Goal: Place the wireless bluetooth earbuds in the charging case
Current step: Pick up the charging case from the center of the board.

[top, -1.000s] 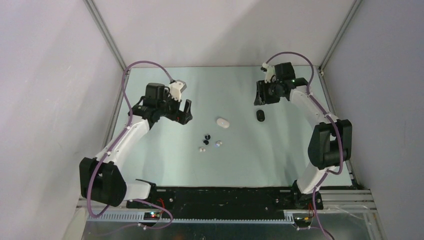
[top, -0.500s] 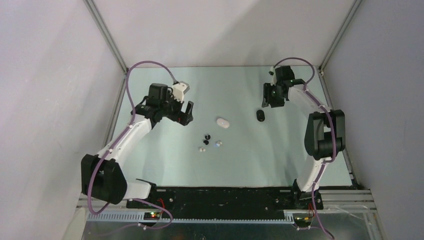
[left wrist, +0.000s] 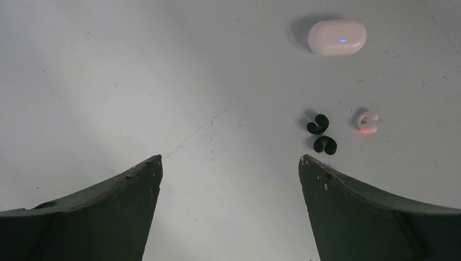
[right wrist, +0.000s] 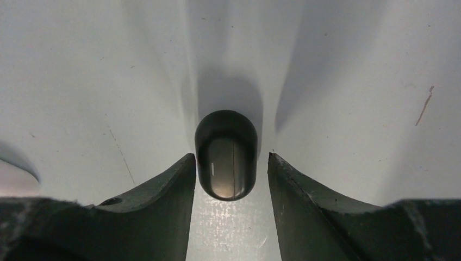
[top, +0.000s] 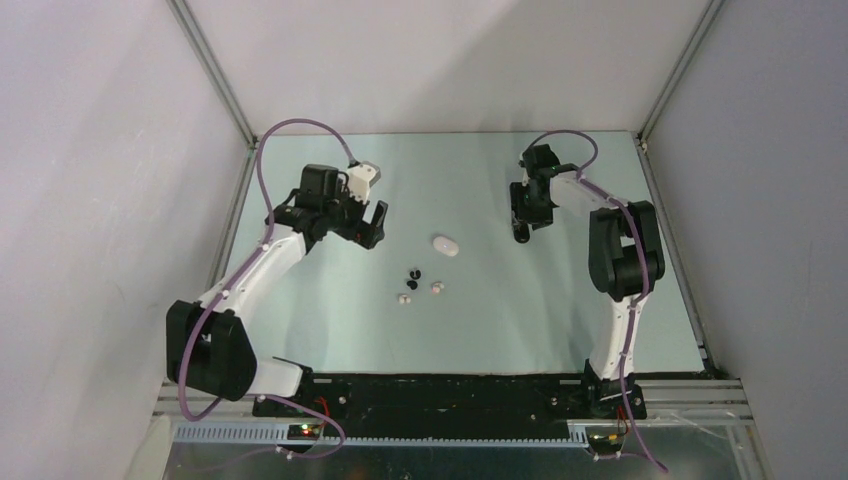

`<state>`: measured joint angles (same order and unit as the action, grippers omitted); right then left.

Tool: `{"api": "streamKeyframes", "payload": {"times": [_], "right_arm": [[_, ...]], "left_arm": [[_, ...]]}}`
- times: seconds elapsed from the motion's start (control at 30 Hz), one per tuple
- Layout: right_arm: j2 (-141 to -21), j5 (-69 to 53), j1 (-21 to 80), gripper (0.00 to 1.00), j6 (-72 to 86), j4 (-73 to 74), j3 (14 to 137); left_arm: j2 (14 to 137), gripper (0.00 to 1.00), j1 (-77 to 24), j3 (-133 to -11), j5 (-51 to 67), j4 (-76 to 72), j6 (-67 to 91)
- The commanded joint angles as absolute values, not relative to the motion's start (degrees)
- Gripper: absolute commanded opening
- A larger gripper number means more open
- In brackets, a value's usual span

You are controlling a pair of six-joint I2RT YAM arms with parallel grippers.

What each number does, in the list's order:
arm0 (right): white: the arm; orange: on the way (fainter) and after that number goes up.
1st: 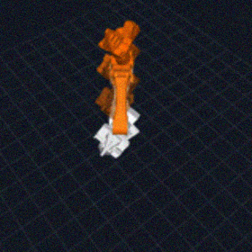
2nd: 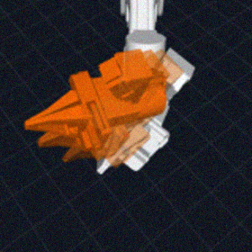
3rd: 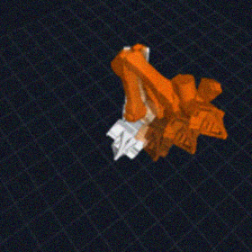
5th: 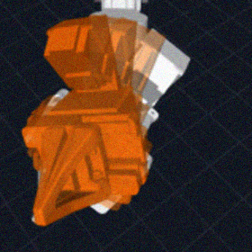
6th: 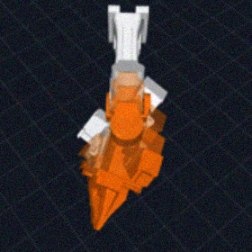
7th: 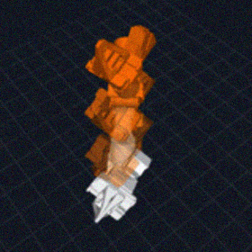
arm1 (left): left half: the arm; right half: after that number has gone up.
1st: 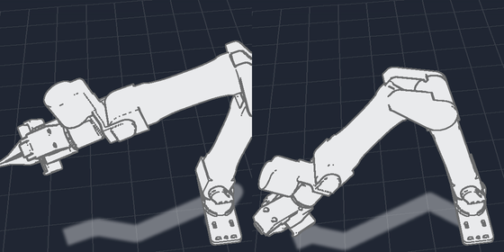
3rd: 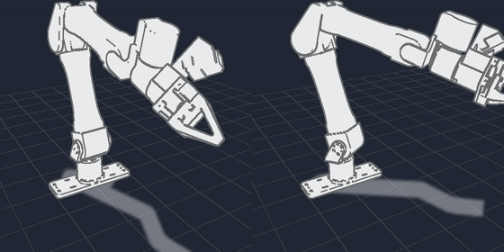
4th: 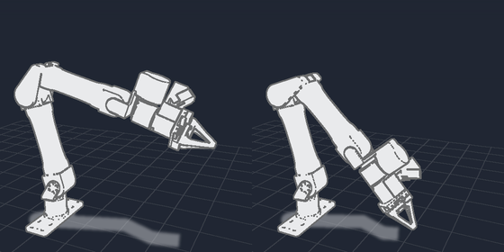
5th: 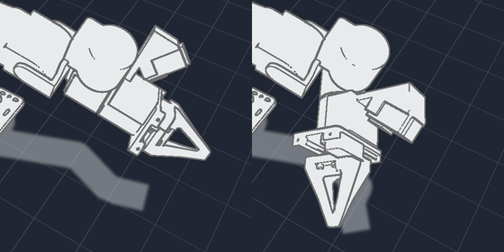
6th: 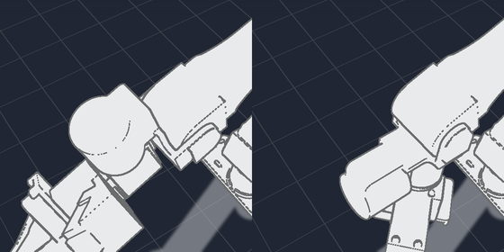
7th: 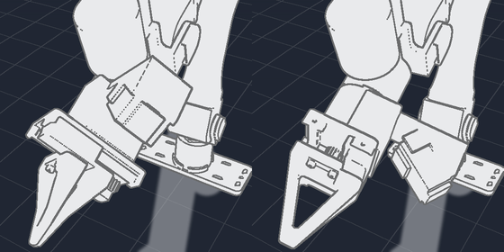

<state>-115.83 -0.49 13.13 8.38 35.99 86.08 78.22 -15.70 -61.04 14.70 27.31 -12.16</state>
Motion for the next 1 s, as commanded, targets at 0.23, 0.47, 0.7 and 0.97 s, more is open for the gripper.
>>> {"api": "streamKeyframes", "payload": {"times": [0.23,0.47,0.7,0.97], "right_arm": [[-117.9,-2.6,13.5,0.57,6.8,36.8,87.8],[-118.3,-5.3,14.0,0.56,5.0,36.6,87.1],[-118.1,-4.3,13.8,0.55,3.7,36.6,85.6],[-117.6,-3.7,13.5,0.54,0.4,36.4,84.1]], "left_arm": [[79.0,1.00,-16.8,-63.9,12.1,26.0,-14.5],[78.7,1.00,-17.3,-63.1,12.2,26.1,-14.4],[79.0,1.00,-17.4,-62.7,12.7,26.0,-14.1],[80.9,1.00,-17.7,-64.7,13.8,26.1,-12.2]]}}
